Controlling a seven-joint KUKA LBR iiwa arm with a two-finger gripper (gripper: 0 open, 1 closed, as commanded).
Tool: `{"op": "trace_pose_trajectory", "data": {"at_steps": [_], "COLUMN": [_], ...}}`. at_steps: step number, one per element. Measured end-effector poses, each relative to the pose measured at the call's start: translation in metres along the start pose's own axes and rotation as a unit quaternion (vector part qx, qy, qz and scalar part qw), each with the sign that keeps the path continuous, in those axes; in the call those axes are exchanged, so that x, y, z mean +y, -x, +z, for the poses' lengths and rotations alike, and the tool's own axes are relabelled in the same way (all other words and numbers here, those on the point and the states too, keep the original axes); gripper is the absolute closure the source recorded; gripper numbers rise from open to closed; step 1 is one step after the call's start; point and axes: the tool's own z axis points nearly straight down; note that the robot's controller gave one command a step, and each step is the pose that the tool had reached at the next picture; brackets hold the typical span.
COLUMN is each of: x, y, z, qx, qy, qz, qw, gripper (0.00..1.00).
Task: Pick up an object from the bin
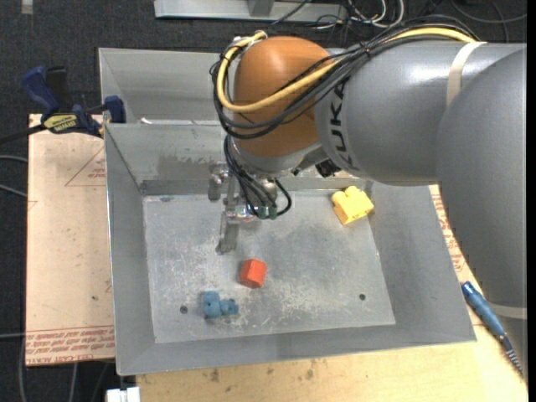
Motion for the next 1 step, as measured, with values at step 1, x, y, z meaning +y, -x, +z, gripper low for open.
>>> {"op": "trace_pose_trajectory", "data": {"at_steps": [1], "x": [-0.0258], "y": [-0.0777], "z": [0.0466], "qx": [-0.001], "qy": [-0.001], "qz": [-0.115], "qw": [0.9934], "gripper": [0.0]}}
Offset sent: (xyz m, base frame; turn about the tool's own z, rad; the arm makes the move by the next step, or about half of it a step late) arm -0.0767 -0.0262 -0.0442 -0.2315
